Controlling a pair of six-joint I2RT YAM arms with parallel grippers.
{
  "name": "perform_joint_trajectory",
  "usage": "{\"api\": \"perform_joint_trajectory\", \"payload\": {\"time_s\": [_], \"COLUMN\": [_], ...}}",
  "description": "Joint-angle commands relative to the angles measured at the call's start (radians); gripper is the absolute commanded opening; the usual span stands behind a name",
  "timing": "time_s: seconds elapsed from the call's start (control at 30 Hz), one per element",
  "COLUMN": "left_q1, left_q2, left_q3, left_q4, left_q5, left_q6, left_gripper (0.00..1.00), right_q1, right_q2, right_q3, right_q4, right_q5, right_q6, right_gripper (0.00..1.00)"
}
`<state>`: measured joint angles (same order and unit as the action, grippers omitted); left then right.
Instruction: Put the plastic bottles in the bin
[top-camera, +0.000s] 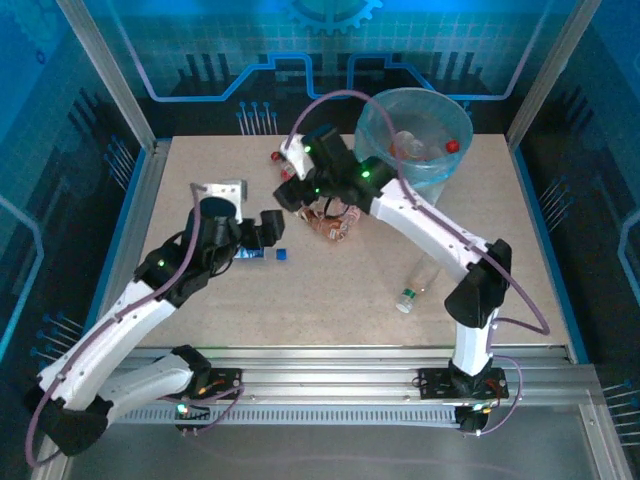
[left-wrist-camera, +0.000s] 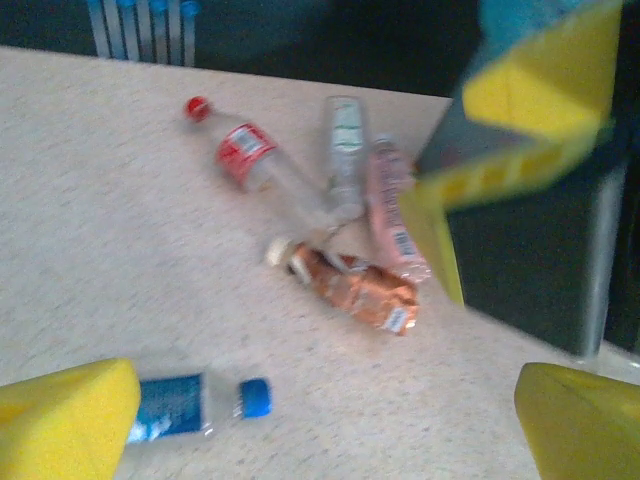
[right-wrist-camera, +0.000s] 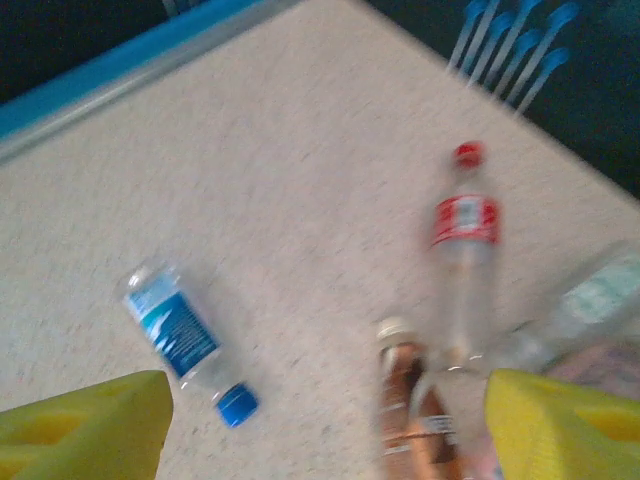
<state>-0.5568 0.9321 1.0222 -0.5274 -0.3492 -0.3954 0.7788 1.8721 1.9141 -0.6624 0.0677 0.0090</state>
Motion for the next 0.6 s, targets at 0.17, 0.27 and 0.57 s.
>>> {"api": "perform_joint_trajectory", "payload": {"time_s": [0.17, 0.27, 0.57], "left_q1": [0.023, 0.024, 0.024], "left_q2": [-0.241, -0.318, -0.394], "left_q3": [-0.152, -0.176, -0.194], "left_q4": [-0.170, -0.221, -0.325], "left_q5": [-0.209, -0.258, -0.290], "left_q6": [-0.129, -0.153, -0.195], "left_gripper": [0.97, 0.97, 0.97], "right_q1": [0.066, 0.107, 0.197], "right_q2": [0.110, 0.230, 0.600], "right_q3": [-0.166, -0.051, 0.356], "right_q4": [0.244, 0.135, -0.089], "right_q5": [-0.252, -0.248, -0.035], "right_q6": [-0.184, -0.311, -0.449], "right_gripper": [0.85, 0.88, 0.94]}}
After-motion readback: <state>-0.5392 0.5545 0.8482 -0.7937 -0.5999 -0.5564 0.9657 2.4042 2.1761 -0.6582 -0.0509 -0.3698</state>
